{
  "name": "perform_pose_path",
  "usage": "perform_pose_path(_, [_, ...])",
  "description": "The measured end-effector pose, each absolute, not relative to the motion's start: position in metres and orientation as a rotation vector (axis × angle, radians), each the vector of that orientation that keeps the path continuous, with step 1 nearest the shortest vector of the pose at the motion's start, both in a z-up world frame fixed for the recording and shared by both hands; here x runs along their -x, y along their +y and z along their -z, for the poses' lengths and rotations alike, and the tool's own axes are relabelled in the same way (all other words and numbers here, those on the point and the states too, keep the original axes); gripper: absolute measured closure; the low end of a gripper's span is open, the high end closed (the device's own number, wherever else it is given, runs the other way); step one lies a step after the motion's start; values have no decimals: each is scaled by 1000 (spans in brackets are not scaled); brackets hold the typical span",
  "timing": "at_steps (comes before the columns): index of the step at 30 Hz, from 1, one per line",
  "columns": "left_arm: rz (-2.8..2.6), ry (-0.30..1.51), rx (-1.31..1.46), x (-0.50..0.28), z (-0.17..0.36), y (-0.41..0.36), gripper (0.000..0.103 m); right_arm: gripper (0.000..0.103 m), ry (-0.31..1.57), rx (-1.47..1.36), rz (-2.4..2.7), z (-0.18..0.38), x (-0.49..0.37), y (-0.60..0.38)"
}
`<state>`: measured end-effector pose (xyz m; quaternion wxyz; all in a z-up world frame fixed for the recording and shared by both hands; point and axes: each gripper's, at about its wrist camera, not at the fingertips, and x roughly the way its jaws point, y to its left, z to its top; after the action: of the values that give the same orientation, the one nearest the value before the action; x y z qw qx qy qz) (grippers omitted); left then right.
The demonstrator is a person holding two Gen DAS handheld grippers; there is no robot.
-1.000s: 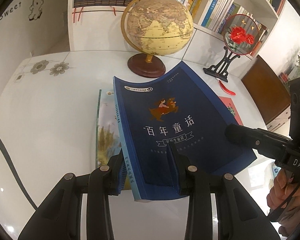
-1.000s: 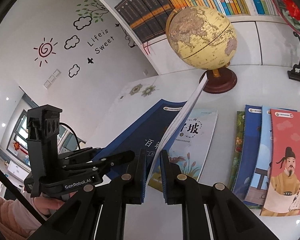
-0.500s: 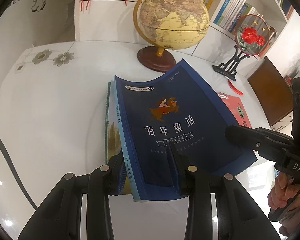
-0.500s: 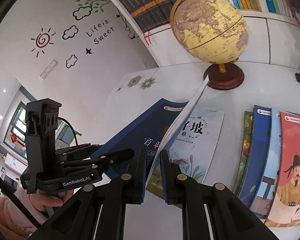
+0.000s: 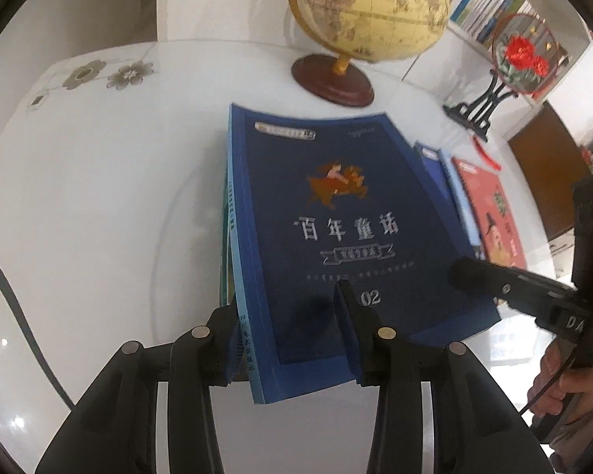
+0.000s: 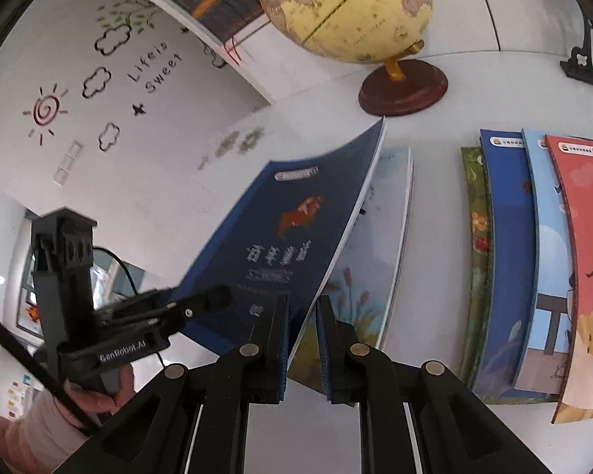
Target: Organize books
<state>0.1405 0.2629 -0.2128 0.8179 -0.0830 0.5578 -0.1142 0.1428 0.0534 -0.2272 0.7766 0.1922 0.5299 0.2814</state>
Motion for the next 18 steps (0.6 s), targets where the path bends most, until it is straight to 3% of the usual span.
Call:
perform_pose_path(14, [157, 1301, 78, -138, 238, 265, 57, 88, 1319, -454, -503, 262, -145, 54])
perform_pose_path(17, [153, 1304, 82, -136, 237, 267, 57, 77, 1323, -462, -474, 263, -146, 50])
perform_pose_path(18, [147, 1309, 79, -135, 237, 267, 57, 69, 1320, -479, -469, 263, -146, 48])
